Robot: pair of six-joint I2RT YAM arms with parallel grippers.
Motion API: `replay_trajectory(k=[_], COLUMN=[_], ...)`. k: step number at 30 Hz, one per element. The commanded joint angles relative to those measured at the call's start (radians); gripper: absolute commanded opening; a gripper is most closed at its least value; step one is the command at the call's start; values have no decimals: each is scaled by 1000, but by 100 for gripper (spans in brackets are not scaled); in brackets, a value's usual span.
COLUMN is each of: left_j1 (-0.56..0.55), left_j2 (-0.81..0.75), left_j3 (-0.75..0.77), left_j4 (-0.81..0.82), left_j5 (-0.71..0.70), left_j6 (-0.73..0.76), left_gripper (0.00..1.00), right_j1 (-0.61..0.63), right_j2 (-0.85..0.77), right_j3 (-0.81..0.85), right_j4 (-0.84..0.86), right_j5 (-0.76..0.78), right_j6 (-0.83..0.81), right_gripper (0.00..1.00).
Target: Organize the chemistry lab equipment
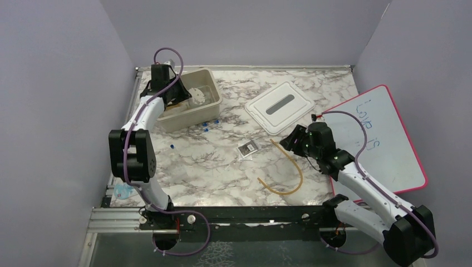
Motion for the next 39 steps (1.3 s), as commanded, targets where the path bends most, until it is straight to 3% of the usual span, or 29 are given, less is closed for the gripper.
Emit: replay_trajectory(k=[1, 7, 13, 24, 33, 39], left_j1=[0, -1, -1, -1, -24, -215], left_j2=[39, 96, 111, 41, -168, -271], left_j3=[-25, -25, -4, 136, 162, 92], left_j4=[136, 177, 106, -83, -150, -150], left_j5=[53, 34, -18, -159, 8, 122], left_j6=[-103, -128, -68, 59, 164, 244], left_gripper=[0, 1, 21, 42, 56, 60], right_j1=[-5, -5, -5, -5, -4, -5], right_j2=[21, 62, 124, 206, 234, 240], right_j3=[-8, -12, -9, 37, 54, 53], right_j4=[43, 40, -15, -161, -327, -428], right_j5=[-20, 3, 69, 215, 277, 235], right_j6=[3, -2, -1, 33, 132, 176], right_gripper=[55, 55, 55, 58, 58, 56])
